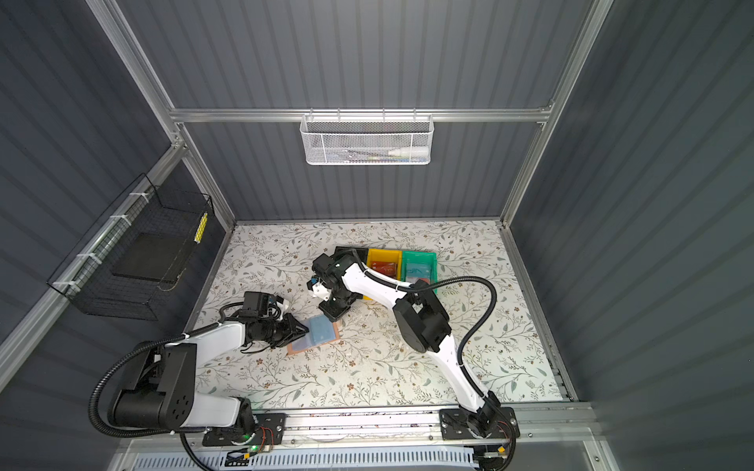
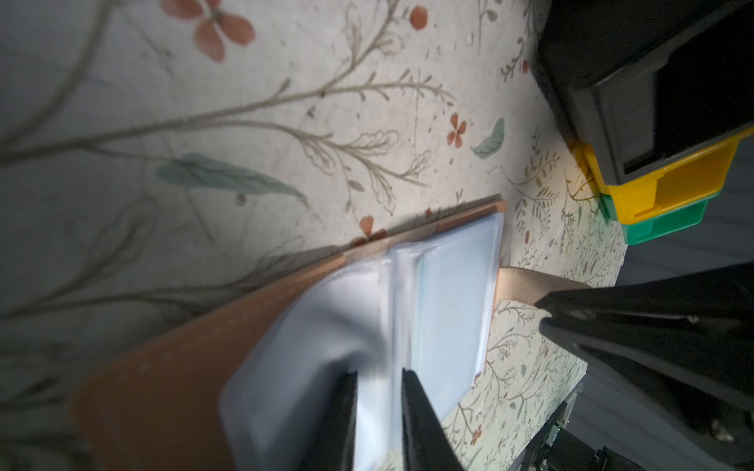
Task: Take the credit cards out of the card holder
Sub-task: Take out the credit card from the card holder.
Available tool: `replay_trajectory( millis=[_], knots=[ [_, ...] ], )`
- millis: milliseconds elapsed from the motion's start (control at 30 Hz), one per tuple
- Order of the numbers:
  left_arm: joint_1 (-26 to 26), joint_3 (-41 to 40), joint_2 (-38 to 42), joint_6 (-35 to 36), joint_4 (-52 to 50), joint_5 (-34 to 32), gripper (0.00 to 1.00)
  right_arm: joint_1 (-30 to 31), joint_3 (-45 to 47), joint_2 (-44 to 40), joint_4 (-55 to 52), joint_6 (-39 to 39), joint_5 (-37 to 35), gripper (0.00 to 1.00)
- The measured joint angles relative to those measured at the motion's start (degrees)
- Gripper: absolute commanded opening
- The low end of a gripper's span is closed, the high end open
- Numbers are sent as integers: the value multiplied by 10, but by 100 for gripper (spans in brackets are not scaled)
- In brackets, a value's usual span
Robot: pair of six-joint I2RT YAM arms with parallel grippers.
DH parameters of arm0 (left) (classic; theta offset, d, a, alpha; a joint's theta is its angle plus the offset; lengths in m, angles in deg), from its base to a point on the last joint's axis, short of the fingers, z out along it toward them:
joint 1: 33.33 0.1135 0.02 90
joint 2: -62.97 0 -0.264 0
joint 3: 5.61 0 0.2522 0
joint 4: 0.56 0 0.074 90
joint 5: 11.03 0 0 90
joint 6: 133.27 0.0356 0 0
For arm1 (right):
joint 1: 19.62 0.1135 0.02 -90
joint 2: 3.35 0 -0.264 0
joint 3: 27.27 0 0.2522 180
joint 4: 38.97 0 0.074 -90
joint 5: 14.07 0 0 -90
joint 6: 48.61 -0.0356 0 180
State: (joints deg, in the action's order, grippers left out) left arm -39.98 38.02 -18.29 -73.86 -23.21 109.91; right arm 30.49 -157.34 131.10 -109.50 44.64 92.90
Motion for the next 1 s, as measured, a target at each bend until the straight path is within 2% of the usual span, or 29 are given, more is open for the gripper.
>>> replay_trajectory(
  millis=[433, 1000],
  knots=[
    [0, 0, -2, 0, 1, 2, 23, 5, -5, 36, -3, 2, 36, 15],
    [0, 0, -4, 0, 2, 8, 23, 6, -19, 43, -12, 4, 21, 16]
  ],
)
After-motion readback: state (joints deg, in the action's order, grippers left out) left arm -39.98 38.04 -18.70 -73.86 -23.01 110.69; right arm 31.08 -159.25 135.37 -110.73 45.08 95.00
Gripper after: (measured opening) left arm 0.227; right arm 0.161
